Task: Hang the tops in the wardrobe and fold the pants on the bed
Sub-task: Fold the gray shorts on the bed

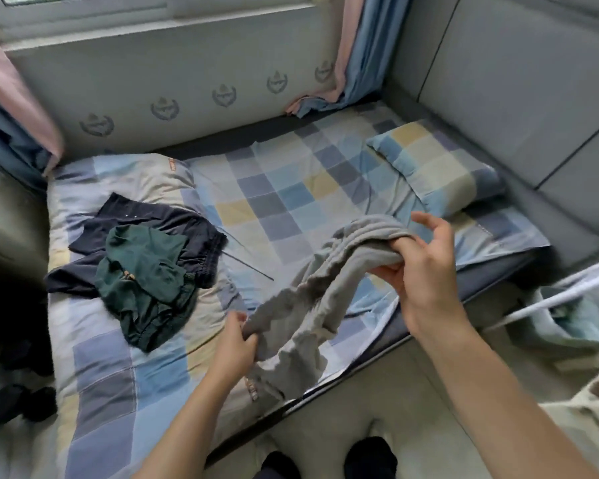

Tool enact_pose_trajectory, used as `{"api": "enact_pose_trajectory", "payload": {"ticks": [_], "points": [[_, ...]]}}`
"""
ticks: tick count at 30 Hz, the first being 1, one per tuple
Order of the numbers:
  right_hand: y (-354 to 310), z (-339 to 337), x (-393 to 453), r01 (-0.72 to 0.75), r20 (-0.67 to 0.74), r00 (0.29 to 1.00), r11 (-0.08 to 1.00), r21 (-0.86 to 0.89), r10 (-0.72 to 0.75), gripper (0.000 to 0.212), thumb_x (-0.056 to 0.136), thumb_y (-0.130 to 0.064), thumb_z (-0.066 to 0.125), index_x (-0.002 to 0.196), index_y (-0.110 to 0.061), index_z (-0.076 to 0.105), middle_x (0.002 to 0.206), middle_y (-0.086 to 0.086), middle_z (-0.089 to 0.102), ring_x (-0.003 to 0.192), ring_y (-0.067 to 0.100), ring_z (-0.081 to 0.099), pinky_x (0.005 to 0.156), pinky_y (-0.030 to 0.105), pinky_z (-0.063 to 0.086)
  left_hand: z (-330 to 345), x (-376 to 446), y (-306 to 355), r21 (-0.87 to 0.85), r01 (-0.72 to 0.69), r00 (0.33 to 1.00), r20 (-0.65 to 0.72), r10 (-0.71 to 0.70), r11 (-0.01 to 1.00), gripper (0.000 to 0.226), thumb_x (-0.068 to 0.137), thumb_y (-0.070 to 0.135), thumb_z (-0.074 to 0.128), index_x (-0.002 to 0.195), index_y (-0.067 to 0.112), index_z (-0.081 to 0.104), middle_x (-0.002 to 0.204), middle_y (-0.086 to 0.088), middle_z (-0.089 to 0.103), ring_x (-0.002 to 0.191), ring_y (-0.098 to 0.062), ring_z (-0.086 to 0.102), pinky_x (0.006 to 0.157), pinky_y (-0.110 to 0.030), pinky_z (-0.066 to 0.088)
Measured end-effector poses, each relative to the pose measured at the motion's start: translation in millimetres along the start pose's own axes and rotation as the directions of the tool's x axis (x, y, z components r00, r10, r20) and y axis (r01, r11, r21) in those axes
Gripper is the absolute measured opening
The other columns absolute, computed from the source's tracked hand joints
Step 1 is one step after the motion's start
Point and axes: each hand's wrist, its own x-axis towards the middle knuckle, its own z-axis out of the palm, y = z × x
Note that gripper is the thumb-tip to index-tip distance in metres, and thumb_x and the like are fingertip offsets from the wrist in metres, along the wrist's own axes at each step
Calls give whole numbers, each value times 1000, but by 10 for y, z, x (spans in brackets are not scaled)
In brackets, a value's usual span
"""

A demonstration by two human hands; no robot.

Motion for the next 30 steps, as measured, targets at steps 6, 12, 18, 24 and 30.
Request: {"api": "enact_pose_trajectory", "payload": {"ticks": [6, 12, 18, 24, 30], "points": [[-42, -1177, 851, 411, 276, 898, 425, -807, -344, 55, 84, 9, 36, 123, -28, 45, 104, 17, 54, 78, 34, 53, 69, 45, 48, 114, 108, 915, 101, -411, 876, -231, 424, 906, 42, 89, 0, 59, 120, 15, 34, 98, -5, 53, 71, -20, 55, 56, -30, 40], [63, -2077, 1611, 495, 526, 849, -274, -825, -50, 18, 88, -18, 38, 93, -11, 55, 96, 10, 61, 89, 36, 61, 63, 35, 40, 311, 179, 1621, 631, -775, 388, 523, 759, -39, 27, 82, 7, 62, 103, 24, 59, 117, -8, 48, 56, -27, 58, 43, -30, 42], [-77, -2802, 2177, 834, 730, 550, -312, -456, 406, 73, 85, 7, 42, 139, -35, 16, 136, 13, 20, 99, 33, 49, 72, 42, 49, 481, 82, 1814, 529, -813, 320, 756, 572, -244, 35, 97, 55, 43, 93, 27, 65, 106, -1, 48, 56, -17, 56, 47, -32, 46], [54, -3069, 2370, 933, 693, 331, -331, -140, 640, 19, 94, -12, 40, 101, -15, 58, 118, 7, 40, 95, 28, 52, 81, 38, 46, 407, 308, 1961, 663, -742, 454, 605, 654, -98, 38, 98, 47, 35, 87, 18, 56, 105, -5, 53, 66, -23, 59, 51, -32, 50], [-74, -3027, 2587, 930, 733, 367, -231, -286, 572, 37, 100, -40, 36, 94, -18, 66, 102, 1, 49, 93, 18, 54, 76, 29, 35, 256, 561, 1944, 724, -682, 636, 511, 578, 110, 57, 97, 55, 38, 72, 14, 68, 118, 1, 43, 68, -20, 62, 67, -29, 51]]}}
